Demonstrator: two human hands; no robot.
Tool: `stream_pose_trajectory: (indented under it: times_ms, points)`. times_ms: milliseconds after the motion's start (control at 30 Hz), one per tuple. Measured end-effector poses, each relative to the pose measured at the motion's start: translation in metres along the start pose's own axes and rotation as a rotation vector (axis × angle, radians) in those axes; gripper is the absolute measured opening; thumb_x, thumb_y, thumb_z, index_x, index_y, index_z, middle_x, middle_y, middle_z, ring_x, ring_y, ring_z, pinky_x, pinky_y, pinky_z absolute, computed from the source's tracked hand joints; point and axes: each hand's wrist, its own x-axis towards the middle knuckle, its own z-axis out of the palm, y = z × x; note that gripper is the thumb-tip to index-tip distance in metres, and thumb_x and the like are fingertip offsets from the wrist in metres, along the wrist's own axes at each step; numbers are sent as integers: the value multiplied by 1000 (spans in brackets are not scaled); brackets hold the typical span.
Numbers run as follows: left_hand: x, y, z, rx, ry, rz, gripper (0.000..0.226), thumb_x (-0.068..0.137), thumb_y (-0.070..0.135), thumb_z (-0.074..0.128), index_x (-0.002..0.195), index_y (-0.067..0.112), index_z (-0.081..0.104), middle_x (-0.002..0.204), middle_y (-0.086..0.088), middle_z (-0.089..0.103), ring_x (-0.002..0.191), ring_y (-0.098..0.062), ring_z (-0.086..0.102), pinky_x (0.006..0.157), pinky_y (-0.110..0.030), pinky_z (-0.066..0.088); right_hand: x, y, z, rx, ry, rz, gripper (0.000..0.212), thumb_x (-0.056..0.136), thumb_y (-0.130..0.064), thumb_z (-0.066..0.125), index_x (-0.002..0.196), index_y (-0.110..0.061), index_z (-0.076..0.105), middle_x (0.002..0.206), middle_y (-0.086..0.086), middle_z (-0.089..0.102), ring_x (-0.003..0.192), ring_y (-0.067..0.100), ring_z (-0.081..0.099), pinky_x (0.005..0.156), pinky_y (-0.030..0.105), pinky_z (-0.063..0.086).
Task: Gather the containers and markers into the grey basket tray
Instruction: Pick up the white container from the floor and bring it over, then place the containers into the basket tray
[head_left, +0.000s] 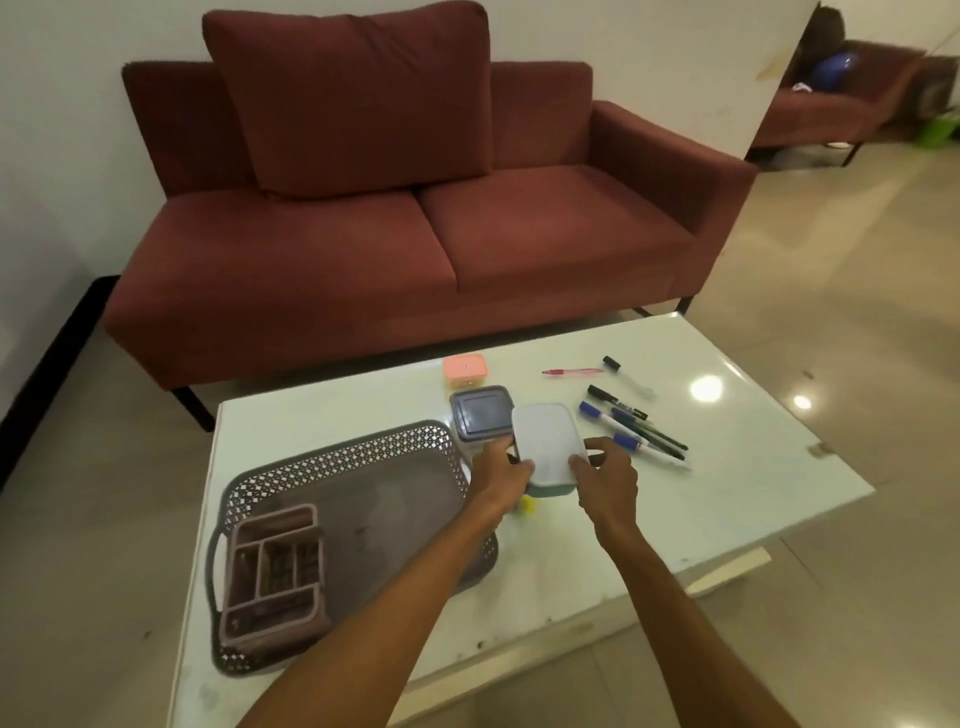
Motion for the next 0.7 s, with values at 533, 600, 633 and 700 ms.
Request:
stream_pose_trajectory:
  times_ms: [533, 600, 633, 700]
  points:
    - [35, -6, 77, 94, 144, -204, 57, 92, 24, 64, 145, 11, 48, 121, -12, 69, 103, -32, 70, 95, -44, 57, 91, 64, -26, -217, -194, 2, 38, 87, -33, 66, 120, -16, 58, 116, 6, 65, 103, 24, 62, 82, 34, 47]
    - [43, 0, 63, 136, 242, -105, 49, 94, 25, 61, 140, 9, 53, 123, -12, 68, 111, -31, 67, 99, -39, 53, 94, 51, -21, -249, -119, -89, 43, 86, -37, 67, 123, -19, 58, 123, 5, 59, 114, 24, 56, 84, 35, 46]
    - [48, 5, 54, 139, 291, -48, 42, 95, 22, 60, 133, 7, 60, 121, -11, 69, 111, -29, 66, 98, -34, 52, 96, 42, -16, -260, -92, -153, 43, 85, -36, 67, 124, -19, 58, 125, 5, 57, 118, 25, 54, 87, 37, 47]
    - [62, 17, 35, 112, 374, 19, 22, 93, 16, 57, 110, 13, 70, 110, -10, 69, 103, -26, 65, 86, -28, 48, 104, 22, -1, -245, -91, -287, 40, 86, -32, 67, 123, -18, 59, 125, 6, 57, 119, 25, 52, 91, 38, 47]
